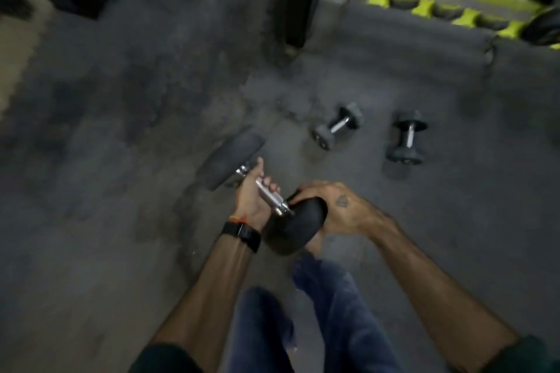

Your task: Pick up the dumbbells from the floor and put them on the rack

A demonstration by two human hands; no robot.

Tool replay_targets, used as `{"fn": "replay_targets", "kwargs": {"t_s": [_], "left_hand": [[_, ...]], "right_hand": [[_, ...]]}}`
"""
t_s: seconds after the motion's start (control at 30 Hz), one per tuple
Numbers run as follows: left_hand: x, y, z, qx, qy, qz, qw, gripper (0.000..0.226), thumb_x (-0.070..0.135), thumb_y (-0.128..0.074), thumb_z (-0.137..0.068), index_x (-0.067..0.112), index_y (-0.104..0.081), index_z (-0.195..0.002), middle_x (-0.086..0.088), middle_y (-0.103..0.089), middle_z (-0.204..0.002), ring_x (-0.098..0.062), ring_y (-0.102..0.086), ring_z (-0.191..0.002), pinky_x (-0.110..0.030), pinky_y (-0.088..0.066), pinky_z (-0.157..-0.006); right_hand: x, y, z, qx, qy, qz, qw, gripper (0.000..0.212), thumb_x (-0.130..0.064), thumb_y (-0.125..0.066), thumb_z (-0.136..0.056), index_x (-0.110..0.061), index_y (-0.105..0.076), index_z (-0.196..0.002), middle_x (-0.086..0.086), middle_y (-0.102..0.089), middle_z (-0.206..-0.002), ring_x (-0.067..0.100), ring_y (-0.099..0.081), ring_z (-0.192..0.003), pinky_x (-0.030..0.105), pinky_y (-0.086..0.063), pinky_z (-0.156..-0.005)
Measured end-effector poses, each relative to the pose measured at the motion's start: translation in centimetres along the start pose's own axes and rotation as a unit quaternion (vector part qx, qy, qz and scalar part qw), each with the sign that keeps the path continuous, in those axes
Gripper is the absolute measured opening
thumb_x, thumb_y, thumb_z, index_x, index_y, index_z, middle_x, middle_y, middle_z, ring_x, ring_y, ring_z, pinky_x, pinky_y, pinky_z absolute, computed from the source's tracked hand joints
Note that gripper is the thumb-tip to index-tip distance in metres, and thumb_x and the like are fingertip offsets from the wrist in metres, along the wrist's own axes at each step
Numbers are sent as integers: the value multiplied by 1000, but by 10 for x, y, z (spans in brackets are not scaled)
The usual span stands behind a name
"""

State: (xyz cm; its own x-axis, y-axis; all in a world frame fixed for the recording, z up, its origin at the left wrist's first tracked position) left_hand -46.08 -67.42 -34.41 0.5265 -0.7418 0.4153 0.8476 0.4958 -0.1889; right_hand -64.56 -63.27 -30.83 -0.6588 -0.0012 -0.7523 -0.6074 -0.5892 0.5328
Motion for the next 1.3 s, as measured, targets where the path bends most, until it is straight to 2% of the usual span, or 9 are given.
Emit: {"fn": "replay_targets", "kwargs": {"t_s": [0.3,0.5,0.53,0.57,0.67,0.8,0.93,1.13,1.3], "left_hand": [[103,-227,66,-154,-64,-90,982,34,29,-76,-97,25,-53,-71,4,-41,-58,-12,-39,-52,-29,-35,-57],[157,-363,-12,-174,-41,-184,966,39,30,-78,-96,24,-53,-66,3,-42,-57,-13,-41,-51,-28,-37,-52],[160,-375,-22,-186,-33,-196,962,40,28,-77,-96,23,-52,-65,3,-43,-56,-13,-42,-49,-28,-38,-51],[180,-414,-55,-196,-21,-217,956,41,27,-77,-96,23,-51,-65,3,-44,-55,-12,-42,-47,-28,-38,-50],[215,-485,-113,-214,-4,-240,947,37,22,-75,-97,22,-53,-68,2,-45,-55,-11,-42,-44,-27,-37,-49],[268,-581,-160,-221,12,-292,931,33,20,-74,-99,19,-56,-71,1,-44,-57,-11,-42,-45,-26,-38,-48],[301,-668,-200,-230,9,-324,918,33,21,-74,-99,19,-55,-72,2,-45,-56,-10,-43,-45,-26,-38,-48],[306,-787,-309,-220,9,-377,900,39,18,-72,-100,18,-50,-68,2,-42,-53,-10,-41,-42,-22,-36,-42],[286,-873,-443,-192,9,-410,892,31,18,-72,-101,16,-57,-73,3,-44,-54,-10,-41,-44,-23,-37,-45]], "right_hand": [[-25,208,23,154,-22,-100,983,67,-13,-92,-63,-29,-77,-126,-13,-73,-129,6,-69,-122,35,-55,-105],[37,300,-56,221,-89,-111,965,53,-20,-73,-82,-35,-73,-134,-13,-66,-125,-17,-55,-115,26,-45,-103],[39,303,-59,224,-50,-113,967,48,-25,-72,-88,-31,-72,-136,-10,-65,-124,-13,-57,-121,25,-41,-100],[48,336,-88,212,-130,-106,963,42,-31,-71,-94,-29,-71,-136,-5,-65,-125,-1,-59,-128,26,-39,-98],[43,408,-138,262,-214,-226,914,15,-28,-77,-96,-42,-73,-102,-1,-67,-127,4,-61,-107,26,-45,-93],[93,488,-207,229,-275,-195,913,41,-17,-86,-80,-54,-73,-94,-25,-70,-103,-3,-65,-107,20,-52,-92],[127,557,-250,257,-207,-174,928,65,-17,-86,-62,-42,-78,-122,-26,-73,-124,-9,-66,-120,21,-54,-101],[256,613,-332,292,-198,-222,909,76,-18,-97,-59,-42,-75,-128,-20,-68,-139,-3,-62,-131,22,-48,-110],[398,626,-420,273,-226,-247,902,48,-57,-86,-70,-49,-74,-116,-5,-69,-141,-13,-61,-125,14,-46,-108]]}}
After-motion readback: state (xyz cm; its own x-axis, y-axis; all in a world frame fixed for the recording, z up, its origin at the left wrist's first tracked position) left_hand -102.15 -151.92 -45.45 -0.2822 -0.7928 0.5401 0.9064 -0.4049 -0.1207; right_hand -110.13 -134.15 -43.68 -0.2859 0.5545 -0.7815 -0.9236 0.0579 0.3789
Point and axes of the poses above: each hand's wrist, its own z-axis away from the middle knuckle, its own y-axis out of the back of the hand, x = y × z, the point moved 3 cm from there along -z, towards the middle knuckle
